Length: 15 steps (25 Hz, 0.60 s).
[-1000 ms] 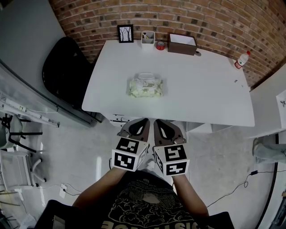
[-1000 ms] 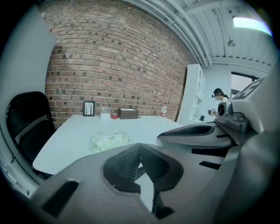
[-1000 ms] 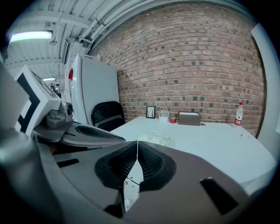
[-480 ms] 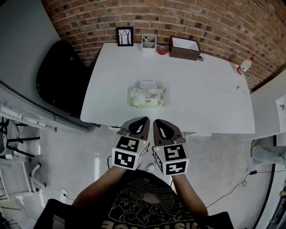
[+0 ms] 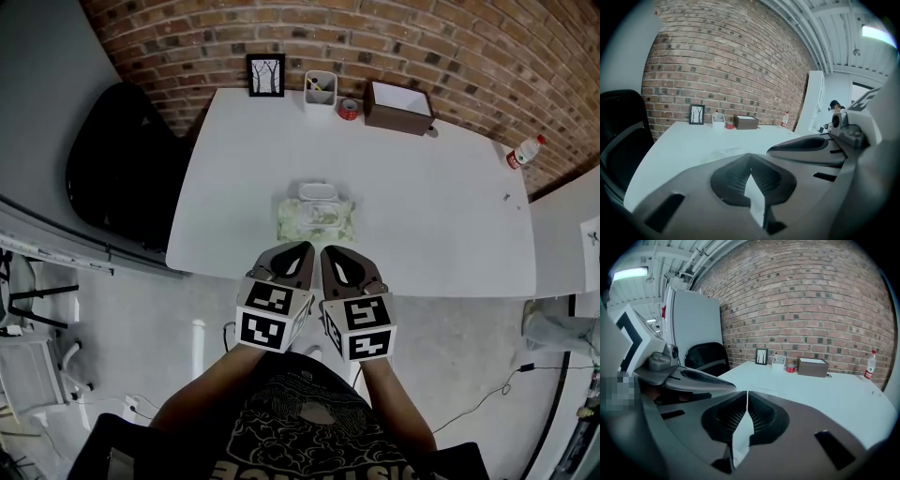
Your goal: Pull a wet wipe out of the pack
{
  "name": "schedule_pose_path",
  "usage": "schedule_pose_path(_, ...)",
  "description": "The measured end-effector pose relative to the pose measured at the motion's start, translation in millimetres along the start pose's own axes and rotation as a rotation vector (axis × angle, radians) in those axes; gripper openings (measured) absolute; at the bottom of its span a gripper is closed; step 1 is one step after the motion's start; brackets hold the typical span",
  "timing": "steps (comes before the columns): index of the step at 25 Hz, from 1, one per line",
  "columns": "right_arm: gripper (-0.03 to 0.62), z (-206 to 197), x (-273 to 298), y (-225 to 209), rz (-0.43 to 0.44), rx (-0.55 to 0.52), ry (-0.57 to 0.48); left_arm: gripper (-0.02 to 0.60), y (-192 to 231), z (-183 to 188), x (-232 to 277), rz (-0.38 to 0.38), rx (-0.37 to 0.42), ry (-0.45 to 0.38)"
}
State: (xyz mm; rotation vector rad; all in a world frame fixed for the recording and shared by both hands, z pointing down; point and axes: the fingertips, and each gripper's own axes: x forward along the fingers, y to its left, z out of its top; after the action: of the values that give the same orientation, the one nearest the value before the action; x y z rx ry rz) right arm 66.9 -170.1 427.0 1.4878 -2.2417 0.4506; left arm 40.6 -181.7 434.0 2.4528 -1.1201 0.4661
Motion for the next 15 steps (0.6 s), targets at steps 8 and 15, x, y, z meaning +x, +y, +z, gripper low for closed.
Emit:
schedule_pose_path(8, 0.020, -3, 37, -15, -0.026, -0.017, 0.056, 0.012, 24, 9, 23, -0.006, 0.000, 0.018)
schedule_pose_path(15, 0.020, -11, 62, -25, -0.025, -0.013, 0.105, 0.012, 41, 13, 40, -0.001, -0.003, 0.034)
